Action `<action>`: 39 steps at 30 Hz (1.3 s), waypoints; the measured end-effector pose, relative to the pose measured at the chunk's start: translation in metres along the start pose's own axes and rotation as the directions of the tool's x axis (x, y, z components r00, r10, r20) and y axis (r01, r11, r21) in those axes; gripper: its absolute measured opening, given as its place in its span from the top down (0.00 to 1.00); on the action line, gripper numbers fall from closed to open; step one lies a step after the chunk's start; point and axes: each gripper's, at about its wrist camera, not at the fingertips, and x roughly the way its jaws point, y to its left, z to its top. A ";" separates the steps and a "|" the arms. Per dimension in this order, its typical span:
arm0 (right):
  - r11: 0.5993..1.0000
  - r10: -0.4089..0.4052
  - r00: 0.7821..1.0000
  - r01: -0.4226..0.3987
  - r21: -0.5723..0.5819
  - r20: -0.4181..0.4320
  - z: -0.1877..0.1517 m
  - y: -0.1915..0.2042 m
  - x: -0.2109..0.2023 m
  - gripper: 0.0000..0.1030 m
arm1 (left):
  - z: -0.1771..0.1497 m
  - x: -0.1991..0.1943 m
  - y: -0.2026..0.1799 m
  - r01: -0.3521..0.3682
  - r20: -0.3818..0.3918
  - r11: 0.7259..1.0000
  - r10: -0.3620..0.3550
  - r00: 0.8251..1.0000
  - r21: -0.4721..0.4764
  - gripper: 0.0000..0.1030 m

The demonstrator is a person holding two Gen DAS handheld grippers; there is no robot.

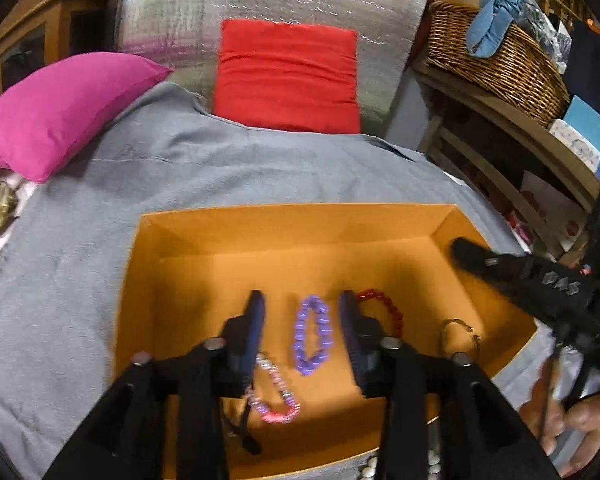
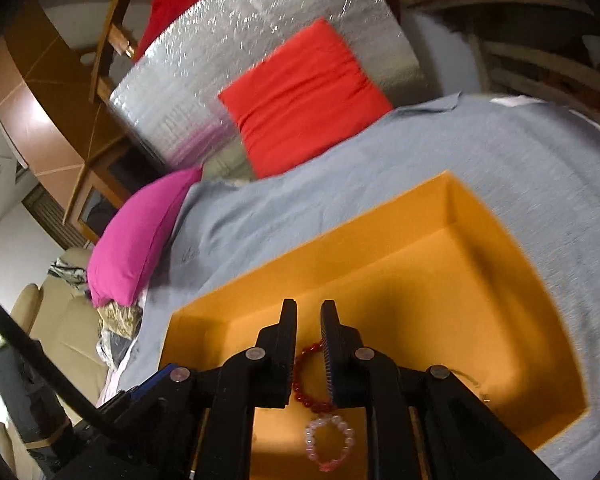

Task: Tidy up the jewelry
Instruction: 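Carry both held bracelets over the orange box and lower them inside, then open both grippers to release the bracelets and withdraw from the box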

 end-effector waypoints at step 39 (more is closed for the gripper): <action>0.982 -0.187 0.974 0.188 -0.005 -0.131 -0.084 -0.097 -0.123 0.57 | -0.150 -0.074 -0.039 0.024 -0.081 0.993 -0.015 0.997 0.116 0.44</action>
